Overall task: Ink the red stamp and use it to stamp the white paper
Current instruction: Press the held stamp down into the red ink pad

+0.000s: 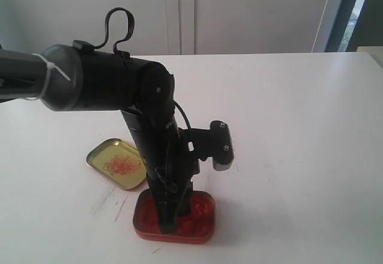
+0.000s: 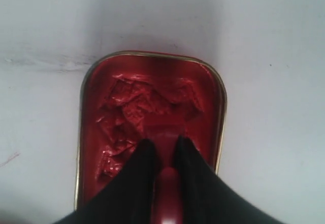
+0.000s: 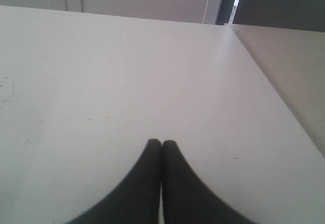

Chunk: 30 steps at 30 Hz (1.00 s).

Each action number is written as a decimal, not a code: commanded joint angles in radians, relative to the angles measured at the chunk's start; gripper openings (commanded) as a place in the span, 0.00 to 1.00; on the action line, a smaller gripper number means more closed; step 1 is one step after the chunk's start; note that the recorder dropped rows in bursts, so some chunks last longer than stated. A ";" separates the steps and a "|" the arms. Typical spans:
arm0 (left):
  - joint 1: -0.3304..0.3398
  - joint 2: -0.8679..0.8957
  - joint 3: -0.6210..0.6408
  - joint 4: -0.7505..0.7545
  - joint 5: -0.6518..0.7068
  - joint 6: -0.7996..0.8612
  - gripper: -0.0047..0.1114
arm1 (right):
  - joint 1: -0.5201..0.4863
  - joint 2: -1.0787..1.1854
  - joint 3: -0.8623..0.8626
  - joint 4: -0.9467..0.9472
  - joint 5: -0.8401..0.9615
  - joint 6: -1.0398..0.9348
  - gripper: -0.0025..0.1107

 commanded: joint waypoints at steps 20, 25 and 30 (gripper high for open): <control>-0.005 0.055 0.005 -0.012 -0.004 0.023 0.04 | 0.003 -0.006 0.003 -0.008 -0.006 -0.002 0.02; -0.005 0.088 0.005 -0.017 -0.004 0.023 0.04 | 0.003 -0.006 0.003 -0.008 -0.006 -0.002 0.02; -0.005 0.106 0.005 -0.019 -0.004 0.023 0.04 | 0.003 -0.006 0.003 -0.008 -0.006 -0.002 0.02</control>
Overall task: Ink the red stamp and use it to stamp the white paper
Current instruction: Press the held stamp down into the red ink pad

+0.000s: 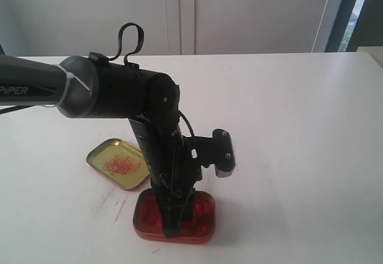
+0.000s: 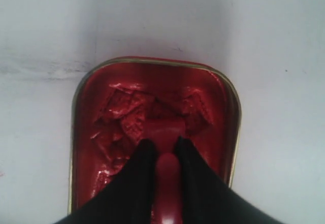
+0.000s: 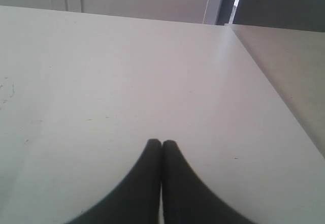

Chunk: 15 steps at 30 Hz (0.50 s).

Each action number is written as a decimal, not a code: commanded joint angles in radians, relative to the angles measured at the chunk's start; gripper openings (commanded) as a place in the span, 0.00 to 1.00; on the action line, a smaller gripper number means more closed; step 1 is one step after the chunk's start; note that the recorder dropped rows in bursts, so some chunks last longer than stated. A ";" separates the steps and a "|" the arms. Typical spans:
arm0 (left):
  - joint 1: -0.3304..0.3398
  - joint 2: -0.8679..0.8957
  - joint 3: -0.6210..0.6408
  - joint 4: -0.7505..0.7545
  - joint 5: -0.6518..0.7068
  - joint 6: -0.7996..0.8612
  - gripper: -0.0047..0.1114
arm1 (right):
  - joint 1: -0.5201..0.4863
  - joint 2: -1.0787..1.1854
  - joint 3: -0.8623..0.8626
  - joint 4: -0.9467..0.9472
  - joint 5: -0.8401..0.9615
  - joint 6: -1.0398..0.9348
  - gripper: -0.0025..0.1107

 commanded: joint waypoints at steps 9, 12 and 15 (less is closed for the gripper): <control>-0.005 0.041 0.011 -0.006 0.016 0.003 0.04 | 0.003 -0.006 0.003 -0.008 -0.006 -0.002 0.02; -0.005 0.041 0.011 -0.017 0.016 0.003 0.04 | 0.003 -0.006 0.003 -0.008 -0.006 -0.002 0.02; -0.005 0.041 0.011 -0.017 0.016 0.003 0.04 | 0.003 -0.006 0.003 -0.008 -0.006 -0.002 0.02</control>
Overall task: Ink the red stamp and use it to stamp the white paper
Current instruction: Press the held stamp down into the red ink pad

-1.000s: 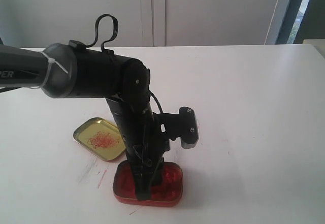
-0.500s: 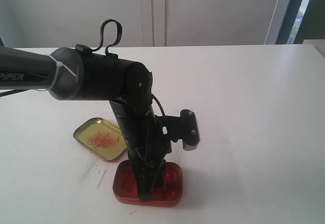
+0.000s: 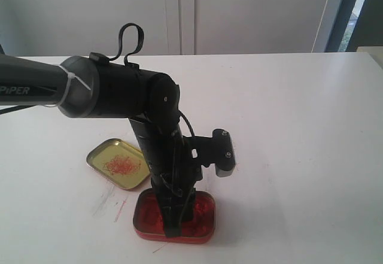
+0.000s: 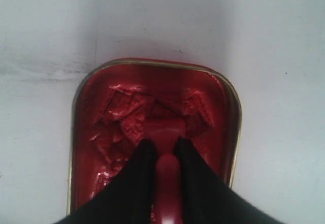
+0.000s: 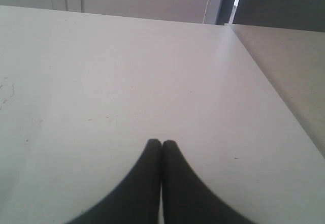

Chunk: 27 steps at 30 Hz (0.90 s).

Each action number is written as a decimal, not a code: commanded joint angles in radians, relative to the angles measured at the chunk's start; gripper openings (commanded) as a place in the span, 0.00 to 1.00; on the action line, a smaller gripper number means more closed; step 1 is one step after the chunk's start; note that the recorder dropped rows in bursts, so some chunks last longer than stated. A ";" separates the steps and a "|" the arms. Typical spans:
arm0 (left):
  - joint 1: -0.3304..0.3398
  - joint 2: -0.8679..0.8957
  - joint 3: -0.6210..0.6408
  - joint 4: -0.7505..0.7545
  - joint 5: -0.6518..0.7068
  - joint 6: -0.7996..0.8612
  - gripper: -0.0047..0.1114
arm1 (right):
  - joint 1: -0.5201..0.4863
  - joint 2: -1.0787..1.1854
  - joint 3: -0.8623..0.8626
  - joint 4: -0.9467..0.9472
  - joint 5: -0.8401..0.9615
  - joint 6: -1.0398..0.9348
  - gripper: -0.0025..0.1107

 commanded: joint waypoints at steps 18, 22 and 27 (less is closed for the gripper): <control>-0.005 0.036 0.022 -0.006 0.032 0.002 0.04 | 0.003 -0.006 0.003 -0.008 -0.006 -0.002 0.02; -0.005 0.036 0.022 -0.006 0.034 0.002 0.04 | 0.003 -0.006 0.003 -0.008 -0.006 -0.002 0.02; -0.005 0.036 0.022 -0.002 0.040 0.002 0.04 | 0.003 -0.006 0.003 -0.008 -0.006 -0.002 0.02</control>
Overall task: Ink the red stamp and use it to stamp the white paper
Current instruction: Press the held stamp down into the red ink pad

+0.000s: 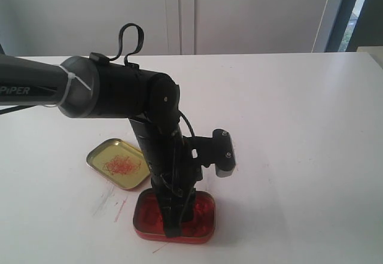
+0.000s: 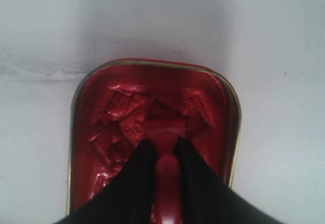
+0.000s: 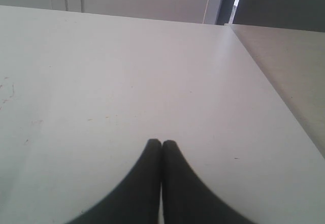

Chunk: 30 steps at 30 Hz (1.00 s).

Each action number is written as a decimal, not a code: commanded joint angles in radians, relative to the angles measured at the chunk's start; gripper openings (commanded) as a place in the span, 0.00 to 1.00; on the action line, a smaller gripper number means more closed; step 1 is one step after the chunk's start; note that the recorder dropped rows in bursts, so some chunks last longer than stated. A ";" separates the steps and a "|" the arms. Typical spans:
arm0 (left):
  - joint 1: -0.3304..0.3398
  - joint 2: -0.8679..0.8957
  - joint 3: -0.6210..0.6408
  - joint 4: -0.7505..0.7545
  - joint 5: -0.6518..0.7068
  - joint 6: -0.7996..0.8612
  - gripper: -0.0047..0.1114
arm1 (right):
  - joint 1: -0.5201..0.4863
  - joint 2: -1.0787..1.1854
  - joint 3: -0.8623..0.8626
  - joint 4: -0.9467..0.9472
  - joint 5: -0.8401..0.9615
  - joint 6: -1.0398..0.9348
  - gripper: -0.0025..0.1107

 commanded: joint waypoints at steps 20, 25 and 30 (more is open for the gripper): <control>-0.005 -0.113 0.022 0.027 0.036 0.000 0.04 | 0.003 -0.006 0.003 -0.008 -0.006 -0.002 0.02; -0.005 -0.113 0.022 0.043 0.032 -0.002 0.04 | 0.003 -0.006 0.003 -0.008 -0.006 -0.002 0.02; -0.005 -0.113 0.022 0.047 0.029 -0.002 0.04 | 0.003 -0.006 0.003 -0.008 -0.006 -0.002 0.02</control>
